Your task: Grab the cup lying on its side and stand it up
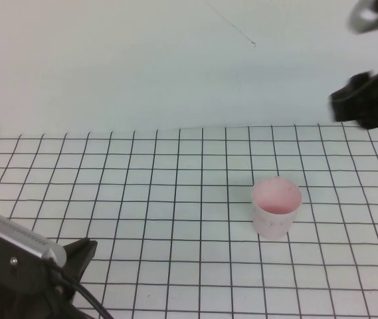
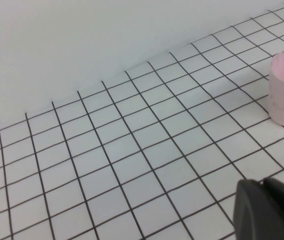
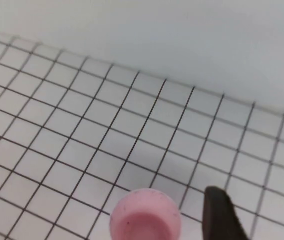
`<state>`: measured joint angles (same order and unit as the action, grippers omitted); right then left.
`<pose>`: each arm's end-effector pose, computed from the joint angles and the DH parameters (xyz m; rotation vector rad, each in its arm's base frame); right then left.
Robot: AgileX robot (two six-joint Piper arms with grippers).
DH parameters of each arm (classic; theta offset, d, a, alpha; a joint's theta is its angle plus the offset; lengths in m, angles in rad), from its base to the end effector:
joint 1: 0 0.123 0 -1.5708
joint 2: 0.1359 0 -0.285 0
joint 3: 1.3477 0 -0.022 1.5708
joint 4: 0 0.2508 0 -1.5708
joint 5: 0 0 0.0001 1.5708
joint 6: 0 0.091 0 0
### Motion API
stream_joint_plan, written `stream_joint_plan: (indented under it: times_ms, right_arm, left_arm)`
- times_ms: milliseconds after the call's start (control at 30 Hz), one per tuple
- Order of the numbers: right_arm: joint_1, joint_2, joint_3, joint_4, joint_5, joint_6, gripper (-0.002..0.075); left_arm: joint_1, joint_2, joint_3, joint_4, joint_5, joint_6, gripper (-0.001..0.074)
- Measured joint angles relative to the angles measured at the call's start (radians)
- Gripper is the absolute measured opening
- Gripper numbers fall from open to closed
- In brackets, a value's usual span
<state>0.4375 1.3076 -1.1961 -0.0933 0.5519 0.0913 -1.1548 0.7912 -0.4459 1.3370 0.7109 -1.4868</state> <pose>0.2658 0.1194 0.3721 -0.4265 2.1089 0.2095 0.1095 -0.1048 0.2773 0.4709 1.8651 -0.2241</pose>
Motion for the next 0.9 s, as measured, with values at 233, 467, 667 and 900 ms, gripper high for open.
stream_joint_plan:
  times_ms: [233, 467, 667, 900]
  right_arm:
    - [0.0, -0.247, 0.024, 0.002, 0.222, -0.102, 0.0046]
    - [0.0, -0.475, 0.232, -0.015, 0.209, -0.111, -0.0003]
    - [0.0, -0.705, 0.443, -0.023, 0.186, -0.091, -0.0003]
    - [0.0, -0.959, 0.639, -0.062, 0.193, 0.019, -0.0003]
  left_arm:
    - [0.0, 0.0, 0.0, 0.0, 0.0, 0.0, 0.0001]
    - [0.0, 0.0, 0.0, 0.0, 0.0, 0.0, 0.0001]
    - [0.0, 0.0, 0.0, 0.0, 0.0, 0.0, 0.0001]
    - [0.0, 0.0, 0.0, 0.0, 0.0, 0.0, 0.0001]
